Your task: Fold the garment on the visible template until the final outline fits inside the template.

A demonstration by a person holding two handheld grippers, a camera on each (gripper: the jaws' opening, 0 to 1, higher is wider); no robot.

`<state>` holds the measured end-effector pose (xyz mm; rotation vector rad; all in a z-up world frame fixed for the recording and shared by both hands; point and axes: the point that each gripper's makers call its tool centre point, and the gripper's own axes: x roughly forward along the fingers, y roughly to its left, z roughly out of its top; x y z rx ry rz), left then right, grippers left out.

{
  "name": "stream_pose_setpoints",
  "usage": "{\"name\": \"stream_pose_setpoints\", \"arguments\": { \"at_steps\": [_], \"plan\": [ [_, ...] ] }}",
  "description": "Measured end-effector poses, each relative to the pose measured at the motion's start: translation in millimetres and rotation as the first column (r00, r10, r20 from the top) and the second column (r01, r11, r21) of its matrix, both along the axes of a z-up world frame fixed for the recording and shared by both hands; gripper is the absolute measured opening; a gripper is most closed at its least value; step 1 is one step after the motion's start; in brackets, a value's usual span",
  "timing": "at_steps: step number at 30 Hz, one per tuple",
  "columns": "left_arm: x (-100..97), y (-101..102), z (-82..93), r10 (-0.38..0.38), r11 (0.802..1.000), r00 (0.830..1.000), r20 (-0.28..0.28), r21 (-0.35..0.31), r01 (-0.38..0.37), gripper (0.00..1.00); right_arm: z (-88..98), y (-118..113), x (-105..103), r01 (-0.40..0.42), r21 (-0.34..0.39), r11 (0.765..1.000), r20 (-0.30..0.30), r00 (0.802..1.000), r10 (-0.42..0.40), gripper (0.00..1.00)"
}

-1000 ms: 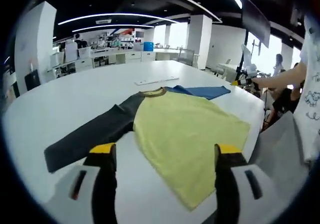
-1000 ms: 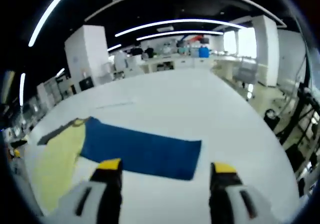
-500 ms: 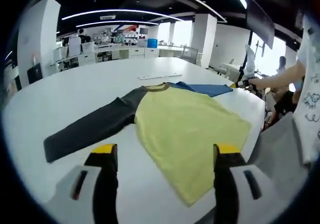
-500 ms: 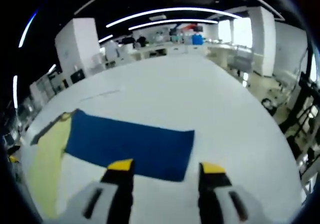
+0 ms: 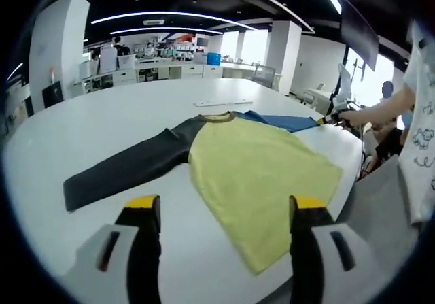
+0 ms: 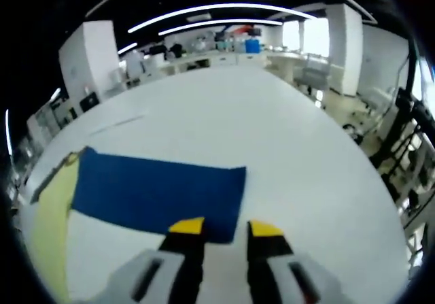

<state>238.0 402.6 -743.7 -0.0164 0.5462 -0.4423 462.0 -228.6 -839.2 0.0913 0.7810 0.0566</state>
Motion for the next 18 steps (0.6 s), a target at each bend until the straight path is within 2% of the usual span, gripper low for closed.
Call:
{"name": "stream_pose_setpoints", "arguments": {
  "at_steps": [2,8,12,18],
  "plan": [
    [0.2,0,-0.2,-0.002,1.0,1.0,-0.001,0.001,0.002,0.74,-1.8,0,1,-0.006,-0.004,1.0,-0.004,1.0,0.006,0.12],
    [0.5,0,0.4,-0.005,1.0,1.0,-0.001,-0.003,0.005,0.73,-3.9,-1,8,-0.013,-0.021,1.0,-0.018,1.0,0.013,0.01],
    [0.4,0,0.6,-0.002,1.0,1.0,0.002,-0.006,0.002,0.73,-2.5,3,6,-0.023,-0.034,0.999,-0.026,0.999,0.022,0.0],
    [1.9,1,0.1,-0.001,1.0,1.0,0.012,-0.018,0.001,0.71,9.2,10,3,-0.032,-0.039,0.999,-0.01,0.999,0.032,0.0]
  ]
}}
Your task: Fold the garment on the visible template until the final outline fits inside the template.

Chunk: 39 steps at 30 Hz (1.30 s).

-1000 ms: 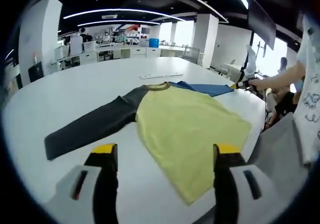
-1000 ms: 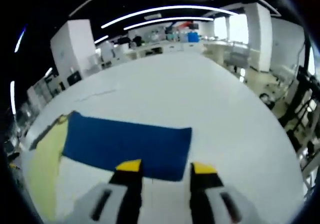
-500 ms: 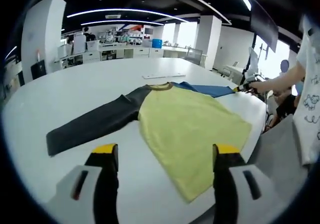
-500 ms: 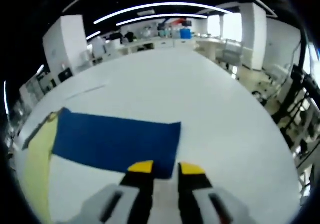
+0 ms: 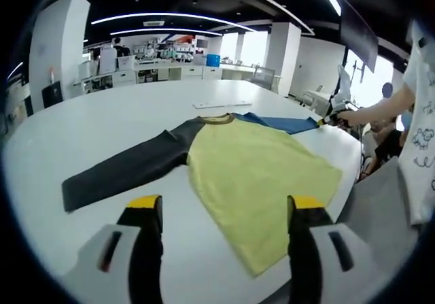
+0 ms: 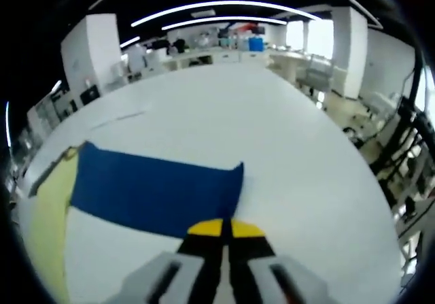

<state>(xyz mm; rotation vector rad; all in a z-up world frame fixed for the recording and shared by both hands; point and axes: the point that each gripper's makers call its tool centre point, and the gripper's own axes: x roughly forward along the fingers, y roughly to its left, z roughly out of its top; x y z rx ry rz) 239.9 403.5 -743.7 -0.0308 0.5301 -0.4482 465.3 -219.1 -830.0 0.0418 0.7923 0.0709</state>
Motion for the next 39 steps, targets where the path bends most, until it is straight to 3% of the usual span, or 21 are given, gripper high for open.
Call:
{"name": "stream_pose_setpoints", "arguments": {
  "at_steps": [4,8,11,15,21,25,30,39],
  "plan": [
    [2.5,-4,3.6,-0.001,1.0,1.0,0.021,-0.011,0.001,0.71,19.6,8,3,-0.013,0.028,1.0,0.048,0.999,0.012,0.0],
    [4.2,-7,8.7,0.0,1.0,0.999,0.043,-0.028,0.001,0.7,44.4,27,7,-0.036,0.121,0.992,0.105,0.994,0.023,0.0],
    [4.7,-11,10.3,-0.011,1.0,0.999,0.052,-0.028,0.013,0.7,63.1,40,12,-0.068,0.147,0.987,0.151,0.988,0.045,0.0],
    [6.1,-13,13.4,-0.021,0.999,0.998,0.067,-0.034,0.023,0.7,92.5,77,16,-0.138,0.202,0.97,0.214,0.972,0.094,0.0],
    [6.7,-17,16.6,-0.026,0.998,0.996,0.083,-0.048,0.03,0.69,120.0,136,24,-0.249,0.256,0.934,0.274,0.945,0.177,0.0],
    [6.2,-20,18.8,-0.021,0.998,0.995,0.094,-0.055,0.026,0.69,125.4,178,27,-0.334,0.242,0.911,0.286,0.922,0.262,0.0],
    [5.8,-18,18.2,-0.014,0.998,0.995,0.097,-0.061,0.02,0.69,128.0,222,35,-0.399,0.284,0.872,0.3,0.901,0.314,0.0],
    [4.6,-14,14.9,-0.004,0.997,0.995,0.099,-0.077,0.011,0.68,125.4,309,31,-0.488,0.337,0.805,0.308,0.865,0.396,0.0]
  ]
}}
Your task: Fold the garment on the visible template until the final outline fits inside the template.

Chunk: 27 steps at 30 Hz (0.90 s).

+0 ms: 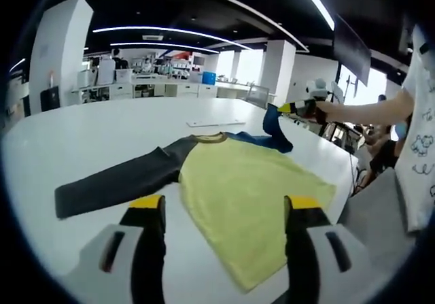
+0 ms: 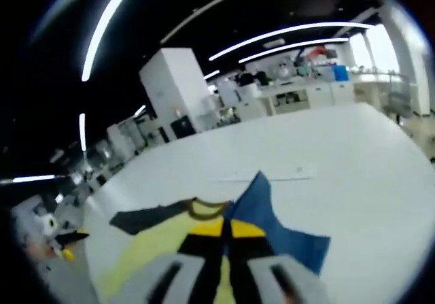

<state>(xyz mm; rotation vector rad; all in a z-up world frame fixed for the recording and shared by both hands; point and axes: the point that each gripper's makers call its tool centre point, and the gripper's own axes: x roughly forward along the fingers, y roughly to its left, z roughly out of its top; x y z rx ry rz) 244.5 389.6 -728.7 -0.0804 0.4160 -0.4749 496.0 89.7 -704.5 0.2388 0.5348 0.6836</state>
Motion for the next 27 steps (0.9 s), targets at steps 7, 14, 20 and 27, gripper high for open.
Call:
{"name": "stream_pose_setpoints", "arguments": {
  "at_steps": [7,14,20,27],
  "plan": [
    [0.8,5,-1.9,0.004,1.0,1.0,-0.001,-0.006,-0.004,0.67,5.0,49,3,-0.065,0.047,0.997,-0.005,0.998,0.065,0.0],
    [2.1,7,-4.6,0.006,1.0,1.0,-0.002,-0.017,-0.006,0.66,7.5,94,-5,-0.136,0.063,0.989,-0.006,0.991,0.137,0.0],
    [2.4,2,-7.6,-0.011,1.0,1.0,-0.015,-0.026,0.011,0.66,8.8,126,-8,-0.183,0.082,0.98,-0.01,0.983,0.185,0.0],
    [3.5,-1,-10.0,-0.042,0.999,0.999,-0.034,-0.02,0.041,0.7,13.9,166,-23,-0.24,0.098,0.966,-0.011,0.97,0.242,0.0]
  ]
}}
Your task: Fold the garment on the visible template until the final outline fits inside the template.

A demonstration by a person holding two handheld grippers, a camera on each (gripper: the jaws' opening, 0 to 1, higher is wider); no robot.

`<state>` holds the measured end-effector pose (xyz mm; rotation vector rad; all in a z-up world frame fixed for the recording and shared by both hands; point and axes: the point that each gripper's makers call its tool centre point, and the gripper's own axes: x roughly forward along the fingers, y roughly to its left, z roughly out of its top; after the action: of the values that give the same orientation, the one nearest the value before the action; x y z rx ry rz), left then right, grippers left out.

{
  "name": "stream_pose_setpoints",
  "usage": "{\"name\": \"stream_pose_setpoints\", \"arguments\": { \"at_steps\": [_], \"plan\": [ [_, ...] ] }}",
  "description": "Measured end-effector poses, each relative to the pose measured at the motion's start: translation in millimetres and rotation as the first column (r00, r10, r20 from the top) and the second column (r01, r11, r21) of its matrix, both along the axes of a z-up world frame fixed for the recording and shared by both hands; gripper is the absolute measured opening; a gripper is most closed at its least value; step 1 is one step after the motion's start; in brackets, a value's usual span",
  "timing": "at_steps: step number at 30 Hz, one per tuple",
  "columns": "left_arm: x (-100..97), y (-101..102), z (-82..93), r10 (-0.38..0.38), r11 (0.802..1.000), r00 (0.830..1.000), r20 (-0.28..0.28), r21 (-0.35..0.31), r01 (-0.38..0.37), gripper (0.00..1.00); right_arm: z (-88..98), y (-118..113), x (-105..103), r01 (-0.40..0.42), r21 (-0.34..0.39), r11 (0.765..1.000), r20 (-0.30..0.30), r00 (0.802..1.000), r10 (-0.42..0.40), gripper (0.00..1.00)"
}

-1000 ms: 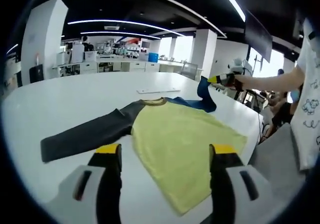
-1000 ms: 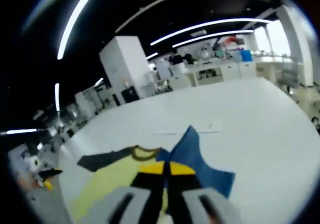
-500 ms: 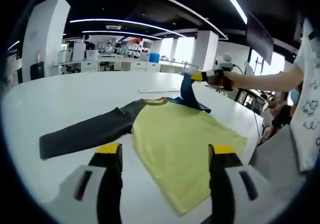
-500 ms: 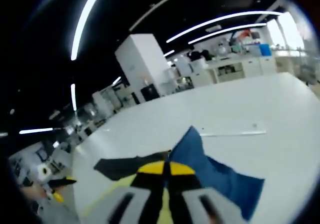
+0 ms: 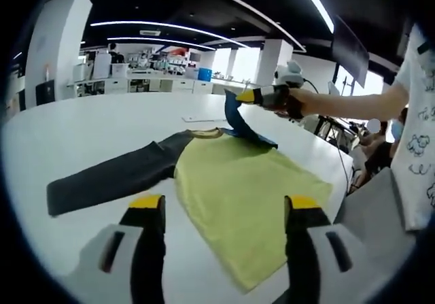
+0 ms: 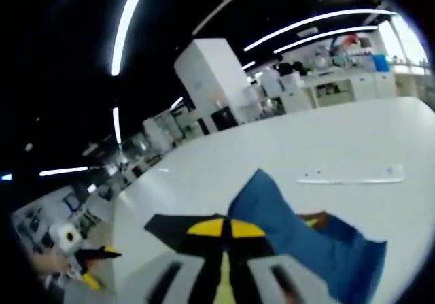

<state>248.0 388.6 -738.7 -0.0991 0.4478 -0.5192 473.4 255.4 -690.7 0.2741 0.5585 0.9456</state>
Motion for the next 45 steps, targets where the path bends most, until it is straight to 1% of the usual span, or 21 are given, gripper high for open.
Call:
{"name": "stream_pose_setpoints", "arguments": {
  "at_steps": [4,6,10,11,15,17,21,25,26,30,32,34,36,39,40,41,42,45],
  "plan": [
    [-1.0,0,-2.6,-0.012,1.0,1.0,-0.014,0.008,0.012,0.76,1.0,18,-5,-0.03,0.011,0.999,0.003,1.0,0.03,0.0],
    [-2.6,-1,-5.2,-0.018,1.0,0.999,-0.028,0.008,0.018,0.79,-0.6,27,-7,-0.041,0.021,0.999,-0.005,0.999,0.041,0.0],
    [-4.2,1,-8.1,-0.003,1.0,0.999,-0.037,0.006,0.004,0.8,-6.7,45,-15,-0.071,0.007,0.997,-0.003,0.997,0.071,0.0],
    [-4.9,2,-9.0,-0.001,1.0,0.999,-0.039,0.004,0.001,0.8,-9.4,49,-17,-0.077,-0.004,0.997,0.001,0.997,0.077,0.0],
    [-8.1,3,-12.2,-0.002,1.0,0.999,-0.047,0.007,0.003,0.79,-24.3,65,-22,-0.098,-0.021,0.995,-0.017,0.995,0.098,0.0],
    [-8.6,6,-13.7,0.005,1.0,0.999,-0.049,0.001,-0.005,0.79,-34.6,71,-23,-0.102,-0.024,0.994,-0.037,0.994,0.101,0.0],
    [-10.2,5,-14.3,0.015,1.0,0.999,-0.047,-0.007,-0.015,0.78,-56.9,82,-27,-0.112,-0.049,0.992,-0.068,0.992,0.109,0.0],
    [-11.9,3,-14.7,0.021,1.0,0.999,-0.048,-0.013,-0.021,0.78,-75.4,88,-32,-0.132,-0.081,0.988,-0.091,0.988,0.124,0.0],
    [-11.9,4,-14.6,0.027,1.0,0.999,-0.047,-0.016,-0.027,0.78,-84.5,89,-33,-0.139,-0.098,0.985,-0.09,0.987,0.13,0.0],
    [-12.4,6,-16.0,0.036,0.999,0.998,-0.048,-0.028,-0.037,0.77,-100.5,90,-36,-0.148,-0.127,0.981,-0.111,0.985,0.134,0.0],
    [-12.4,6,-17.4,0.038,0.999,0.998,-0.049,-0.03,-0.039,0.77,-103.9,93,-39,-0.151,-0.131,0.98,-0.122,0.983,0.135,0.0],
    [-11.3,5,-19.0,0.039,0.999,0.998,-0.049,-0.032,-0.041,0.77,-112.5,95,-38,-0.153,-0.136,0.979,-0.124,0.983,0.136,0.0],
    [-8.9,4,-20.3,0.037,0.999,0.998,-0.054,-0.034,-0.039,0.77,-111.1,95,-41,-0.16,-0.15,0.976,-0.121,0.982,0.142,0.0],
    [-5.0,1,-18.2,0.025,0.999,0.998,-0.05,-0.028,-0.027,0.76,-114.5,96,-39,-0.175,-0.17,0.97,-0.105,0.982,0.159,0.0],
    [-2.8,0,-17.1,0.02,0.999,0.999,-0.049,-0.027,-0.021,0.76,-113.0,96,-37,-0.178,-0.164,0.97,-0.09,0.982,0.165,0.0],
    [-1.9,0,-16.7,0.019,0.999,0.999,-0.048,-0.027,-0.02,0.76,-113.0,96,-39,-0.18,-0.159,0.971,-0.097,0.981,0.166,0.0],
    [0.3,0,-15.8,0.016,1.0,0.999,-0.045,-0.025,-0.017,0.76,-111.9,97,-41,-0.191,-0.143,0.971,-0.106,0.979,0.176,0.02],
    [5.8,0,-12.8,0.011,1.0,0.999,-0.038,-0.026,-0.012,0.76,-108.8,94,-41,-0.184,-0.143,0.972,-0.082,0.981,0.174,0.12]
  ]
}}
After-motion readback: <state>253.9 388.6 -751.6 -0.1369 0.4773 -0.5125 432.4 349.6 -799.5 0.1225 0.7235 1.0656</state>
